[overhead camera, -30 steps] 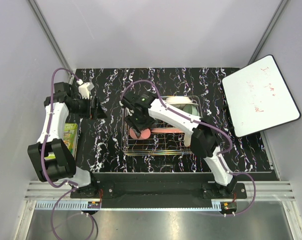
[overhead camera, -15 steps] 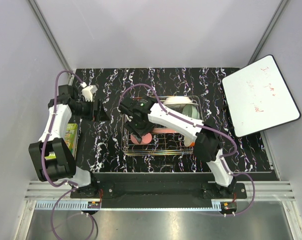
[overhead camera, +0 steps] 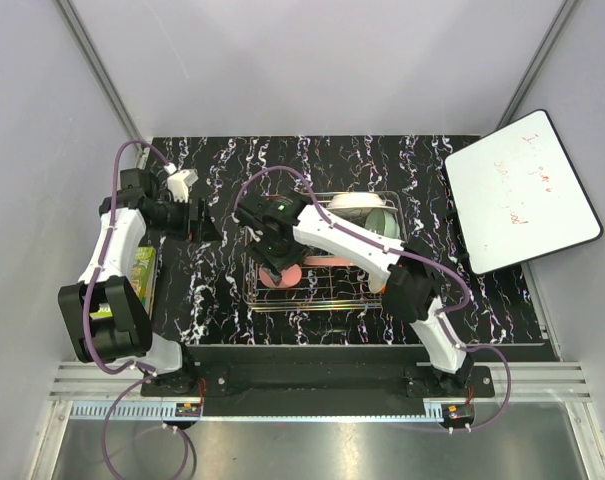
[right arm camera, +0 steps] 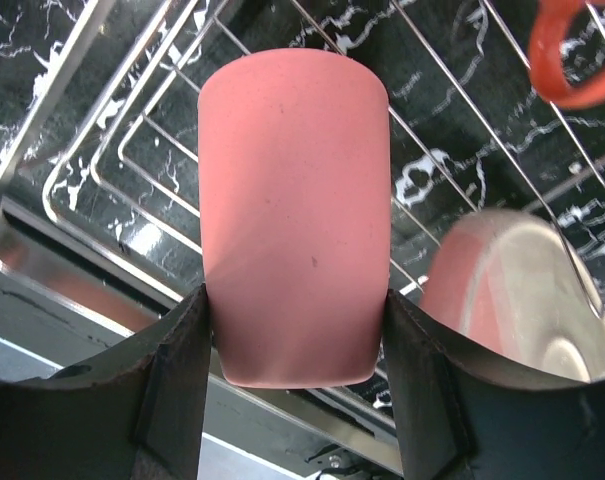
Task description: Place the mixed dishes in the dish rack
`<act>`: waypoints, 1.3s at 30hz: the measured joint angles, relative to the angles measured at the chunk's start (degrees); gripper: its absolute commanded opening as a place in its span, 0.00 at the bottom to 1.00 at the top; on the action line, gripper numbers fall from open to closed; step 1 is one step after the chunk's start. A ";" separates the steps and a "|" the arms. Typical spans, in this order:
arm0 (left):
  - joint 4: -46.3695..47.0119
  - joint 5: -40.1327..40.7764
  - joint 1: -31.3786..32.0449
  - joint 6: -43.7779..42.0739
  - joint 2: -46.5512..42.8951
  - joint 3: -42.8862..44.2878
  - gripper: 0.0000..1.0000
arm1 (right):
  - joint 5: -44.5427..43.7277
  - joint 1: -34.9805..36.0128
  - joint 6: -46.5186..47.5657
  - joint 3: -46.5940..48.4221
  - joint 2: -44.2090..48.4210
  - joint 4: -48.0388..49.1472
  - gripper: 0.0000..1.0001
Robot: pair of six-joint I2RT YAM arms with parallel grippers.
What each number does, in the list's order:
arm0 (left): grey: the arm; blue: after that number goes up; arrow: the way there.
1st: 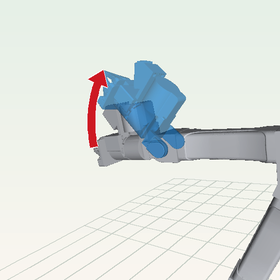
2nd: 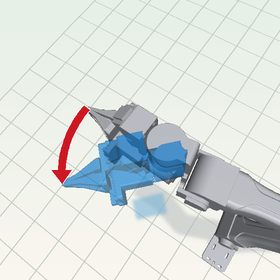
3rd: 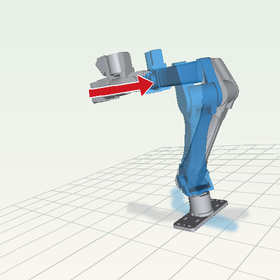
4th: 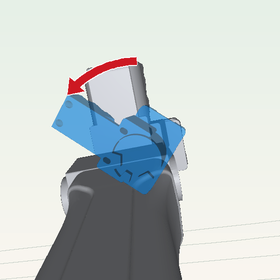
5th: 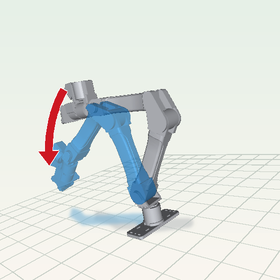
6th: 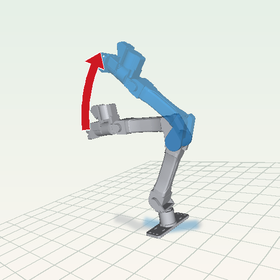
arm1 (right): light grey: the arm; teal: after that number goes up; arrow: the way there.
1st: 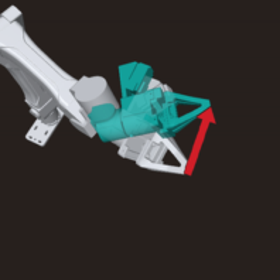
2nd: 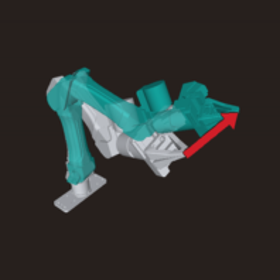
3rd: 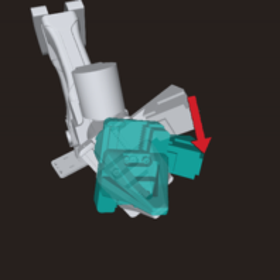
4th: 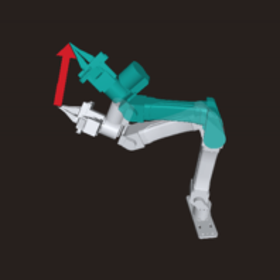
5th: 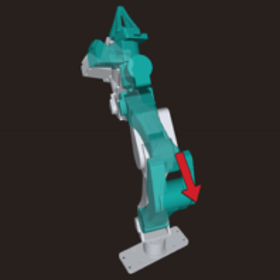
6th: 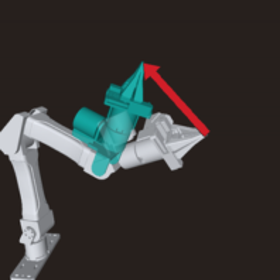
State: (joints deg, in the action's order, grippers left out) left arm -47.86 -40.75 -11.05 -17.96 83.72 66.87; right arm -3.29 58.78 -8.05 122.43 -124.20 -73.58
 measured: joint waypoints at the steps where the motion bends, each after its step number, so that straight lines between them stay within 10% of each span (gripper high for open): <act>1: 0.00 0.17 0.00 0.00 0.00 0.00 0.99 | 0.22 0.00 0.09 0.52 -0.72 0.02 0.11; 39: 0.00 2.01 0.00 -0.68 0.00 0.02 0.99 | 2.91 0.26 0.13 17.27 -9.07 0.31 0.11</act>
State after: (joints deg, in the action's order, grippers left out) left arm -47.86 -38.74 -11.05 -18.63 83.72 66.89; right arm -0.38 59.05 -7.92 139.70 -133.27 -73.28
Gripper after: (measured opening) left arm 0.988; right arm 0.649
